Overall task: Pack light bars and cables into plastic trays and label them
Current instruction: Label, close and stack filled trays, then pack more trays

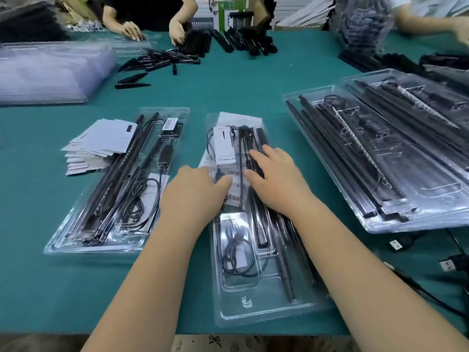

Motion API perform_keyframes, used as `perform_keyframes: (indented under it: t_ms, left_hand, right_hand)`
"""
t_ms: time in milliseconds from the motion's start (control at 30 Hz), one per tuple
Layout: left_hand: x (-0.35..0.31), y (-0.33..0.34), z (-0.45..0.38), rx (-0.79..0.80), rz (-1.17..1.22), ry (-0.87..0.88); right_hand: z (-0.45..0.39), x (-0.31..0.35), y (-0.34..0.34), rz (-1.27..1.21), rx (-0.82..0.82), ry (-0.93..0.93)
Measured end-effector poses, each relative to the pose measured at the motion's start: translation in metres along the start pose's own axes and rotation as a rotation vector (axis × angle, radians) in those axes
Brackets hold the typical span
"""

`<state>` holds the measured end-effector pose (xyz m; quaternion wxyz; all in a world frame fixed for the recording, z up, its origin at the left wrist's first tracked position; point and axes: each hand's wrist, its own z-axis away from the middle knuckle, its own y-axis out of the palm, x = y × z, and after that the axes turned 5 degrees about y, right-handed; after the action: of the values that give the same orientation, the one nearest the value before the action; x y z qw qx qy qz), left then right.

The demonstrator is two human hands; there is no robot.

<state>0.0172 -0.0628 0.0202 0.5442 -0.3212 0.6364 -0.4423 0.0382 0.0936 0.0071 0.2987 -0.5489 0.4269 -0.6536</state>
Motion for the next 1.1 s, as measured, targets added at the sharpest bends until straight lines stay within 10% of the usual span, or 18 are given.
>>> perform_keyframes:
  t_ms: [500,1100]
  left_hand:
    - [-0.001,-0.012,-0.111,-0.082,0.63,-0.216]
    - [-0.017,-0.029,-0.148,0.283,0.072,-0.028]
  right_hand:
    - [0.001,0.003,0.012,0.228,-0.015,-0.019]
    - [-0.001,0.01,0.007,0.32,0.181,-0.337]
